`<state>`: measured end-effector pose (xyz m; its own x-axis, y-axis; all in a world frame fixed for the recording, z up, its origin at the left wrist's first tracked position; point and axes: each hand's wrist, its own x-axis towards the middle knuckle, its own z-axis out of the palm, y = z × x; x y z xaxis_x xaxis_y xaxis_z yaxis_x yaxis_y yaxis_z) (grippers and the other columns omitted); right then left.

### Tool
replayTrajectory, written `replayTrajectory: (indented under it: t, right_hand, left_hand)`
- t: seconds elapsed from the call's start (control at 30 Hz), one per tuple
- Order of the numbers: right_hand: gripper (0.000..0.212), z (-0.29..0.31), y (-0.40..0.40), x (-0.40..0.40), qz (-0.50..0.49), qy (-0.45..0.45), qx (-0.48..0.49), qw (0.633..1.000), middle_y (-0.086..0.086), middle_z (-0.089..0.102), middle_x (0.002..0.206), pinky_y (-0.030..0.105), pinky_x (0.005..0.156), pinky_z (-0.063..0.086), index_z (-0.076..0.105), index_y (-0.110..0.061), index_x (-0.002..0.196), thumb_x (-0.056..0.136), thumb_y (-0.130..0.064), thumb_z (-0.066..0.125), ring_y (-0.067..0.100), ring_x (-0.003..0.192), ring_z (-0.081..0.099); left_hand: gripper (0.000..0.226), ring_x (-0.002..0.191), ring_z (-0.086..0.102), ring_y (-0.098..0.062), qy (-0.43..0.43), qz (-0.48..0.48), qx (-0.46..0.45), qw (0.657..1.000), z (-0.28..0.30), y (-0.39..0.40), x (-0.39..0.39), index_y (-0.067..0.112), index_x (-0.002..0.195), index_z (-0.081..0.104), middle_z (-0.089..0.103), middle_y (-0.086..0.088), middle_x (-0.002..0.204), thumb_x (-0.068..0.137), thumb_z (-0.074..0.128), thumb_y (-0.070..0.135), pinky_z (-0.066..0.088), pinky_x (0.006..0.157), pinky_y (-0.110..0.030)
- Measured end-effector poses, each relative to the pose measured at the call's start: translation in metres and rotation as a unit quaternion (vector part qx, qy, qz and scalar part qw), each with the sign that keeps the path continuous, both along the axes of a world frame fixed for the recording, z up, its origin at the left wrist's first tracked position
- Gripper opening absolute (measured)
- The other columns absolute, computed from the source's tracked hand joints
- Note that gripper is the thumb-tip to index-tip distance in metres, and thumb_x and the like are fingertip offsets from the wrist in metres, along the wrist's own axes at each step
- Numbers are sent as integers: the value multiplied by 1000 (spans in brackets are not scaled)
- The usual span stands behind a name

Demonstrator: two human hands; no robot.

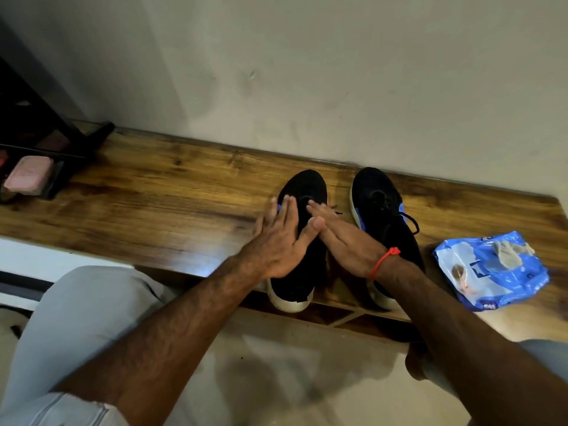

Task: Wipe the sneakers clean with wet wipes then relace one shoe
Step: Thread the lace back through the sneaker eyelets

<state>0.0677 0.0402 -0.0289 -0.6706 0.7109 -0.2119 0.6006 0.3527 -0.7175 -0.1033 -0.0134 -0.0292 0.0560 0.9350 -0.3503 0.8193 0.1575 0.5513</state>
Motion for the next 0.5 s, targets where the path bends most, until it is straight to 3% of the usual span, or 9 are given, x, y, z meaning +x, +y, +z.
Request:
replayTrajectory:
  t: [0.1, 0.27, 0.37, 0.5]
  right_hand:
    - [71, -11, -2, -2, 9, -39, -24, 999, -10, -4, 165, 38, 125, 2, 2, -22, 159, 99, -56, 21, 2, 149, -10]
    - [70, 0, 3, 0, -33, -29, -55, 998, -9, -11, 164, 35, 124, -1, -3, -22, 158, 103, -53, 28, 7, 150, -13]
    - [62, 9, 6, 8, -49, -8, 42, 998, 0, 18, 164, 36, 123, 21, 17, -17, 158, 104, -33, 44, 13, 151, 17]
    - [35, 33, 0, 26, -99, 5, 157, 983, 1, 59, 134, 27, 105, 40, 60, -14, 134, 99, -16, 54, 15, 125, 52]
  left_hand:
    - [107, 150, -31, -20, 0, 25, -100, 995, -5, -1, -3, 24, 159, -20, -28, 9, 165, 72, -6, 86, -15, 122, -54]
    - [111, 152, -27, -25, -13, 48, -118, 992, 13, 0, -7, 24, 159, -19, -33, 5, 163, 70, 0, 89, -11, 121, -59]
    - [120, 155, -14, -28, -32, 40, -70, 996, 33, -7, -7, 27, 158, -21, -29, 0, 165, 70, 23, 94, 7, 122, -58]
    - [117, 154, 10, -39, 27, -46, -27, 998, 31, -38, 15, 43, 157, -18, -25, -6, 166, 75, 57, 83, 37, 114, -56]
